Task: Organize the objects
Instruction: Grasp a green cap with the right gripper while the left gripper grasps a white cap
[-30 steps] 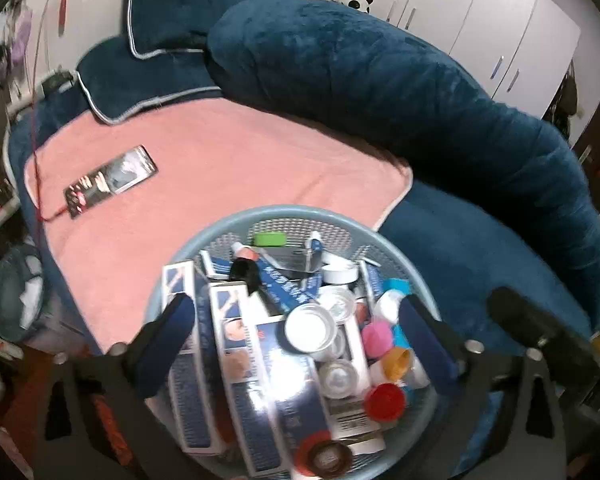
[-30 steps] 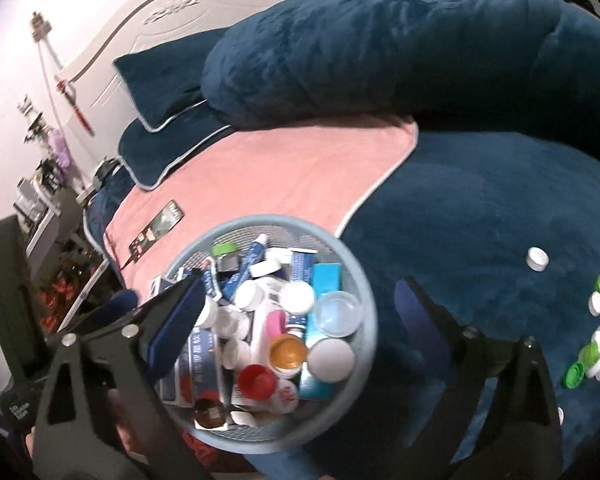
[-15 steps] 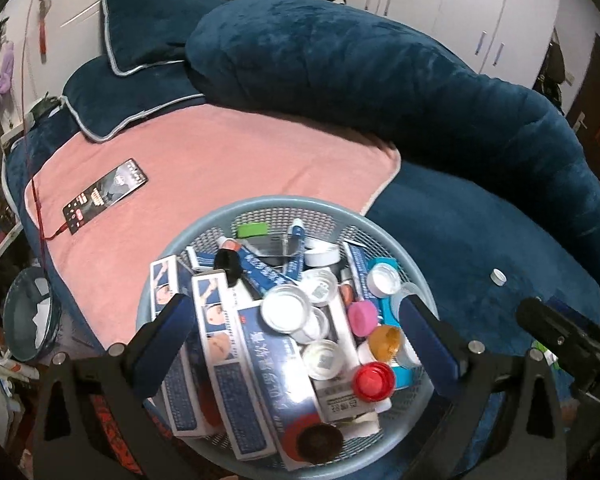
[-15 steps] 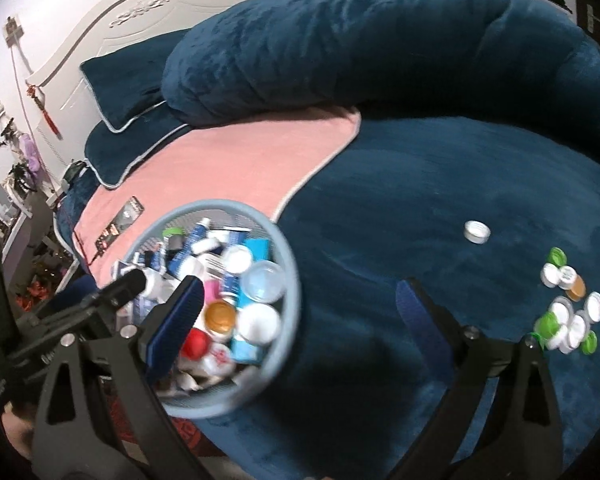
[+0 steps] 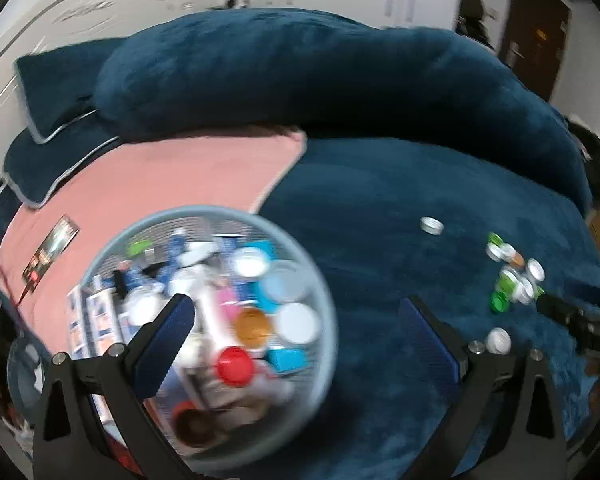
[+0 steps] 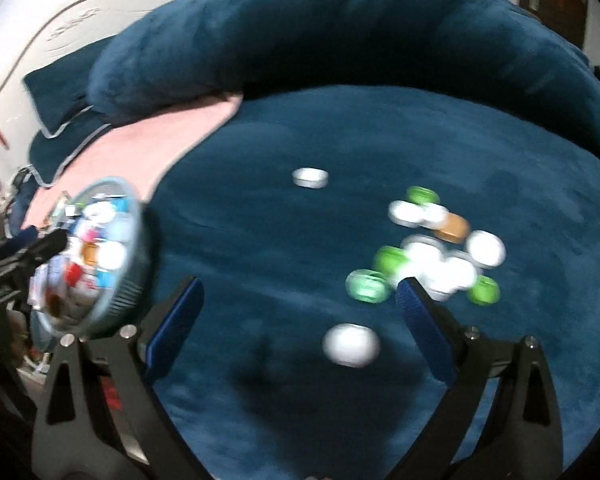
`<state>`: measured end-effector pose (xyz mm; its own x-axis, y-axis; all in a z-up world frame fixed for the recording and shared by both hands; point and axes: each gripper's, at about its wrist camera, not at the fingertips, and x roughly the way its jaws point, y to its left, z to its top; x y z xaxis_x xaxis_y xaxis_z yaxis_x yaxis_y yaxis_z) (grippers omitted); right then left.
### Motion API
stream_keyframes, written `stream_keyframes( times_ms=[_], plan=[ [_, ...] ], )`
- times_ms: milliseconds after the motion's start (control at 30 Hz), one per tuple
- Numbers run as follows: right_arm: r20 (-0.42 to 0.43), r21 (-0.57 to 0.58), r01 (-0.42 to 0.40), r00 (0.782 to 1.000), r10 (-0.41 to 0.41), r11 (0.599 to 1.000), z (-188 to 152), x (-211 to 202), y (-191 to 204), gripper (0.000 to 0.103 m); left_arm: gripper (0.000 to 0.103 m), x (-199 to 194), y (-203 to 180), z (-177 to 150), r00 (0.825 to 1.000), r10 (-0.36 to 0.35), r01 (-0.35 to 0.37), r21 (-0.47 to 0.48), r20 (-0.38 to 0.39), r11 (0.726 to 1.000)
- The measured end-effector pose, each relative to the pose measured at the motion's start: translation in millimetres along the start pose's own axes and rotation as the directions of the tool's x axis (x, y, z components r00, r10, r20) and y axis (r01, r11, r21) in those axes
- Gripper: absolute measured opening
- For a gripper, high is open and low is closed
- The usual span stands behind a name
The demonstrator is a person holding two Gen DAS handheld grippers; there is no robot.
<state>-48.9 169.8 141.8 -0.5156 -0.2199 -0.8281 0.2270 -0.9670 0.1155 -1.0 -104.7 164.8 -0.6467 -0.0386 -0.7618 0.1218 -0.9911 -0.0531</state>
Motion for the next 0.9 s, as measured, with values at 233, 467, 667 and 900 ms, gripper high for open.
stream_keyframes(
  times_ms=[233,467,667,900],
  plan=[
    [-0.030,0.063,0.107,0.994,-0.105,0.992,-12,4,-80,0.098,0.103,9,-59,-1,0.998,-0.065,0.067,0.117,-0.029,0.991],
    [-0.068,0.145,0.124,0.991,-0.115,0.982,-30,36,-131,0.098,0.103,33,-107,-9,0.990,-0.101,0.119,0.200,-0.097,0.973],
    [-0.078,0.114,0.147,0.987,-0.139,0.983,-29,64,-138,0.094,0.103,60,-131,-18,0.978,-0.119,0.158,0.239,-0.169,0.958],
    [-0.086,0.110,0.143,0.987,-0.134,0.984,-26,82,-142,0.062,0.103,78,-136,-24,0.966,-0.146,0.195,0.229,-0.215,0.954]
  ],
)
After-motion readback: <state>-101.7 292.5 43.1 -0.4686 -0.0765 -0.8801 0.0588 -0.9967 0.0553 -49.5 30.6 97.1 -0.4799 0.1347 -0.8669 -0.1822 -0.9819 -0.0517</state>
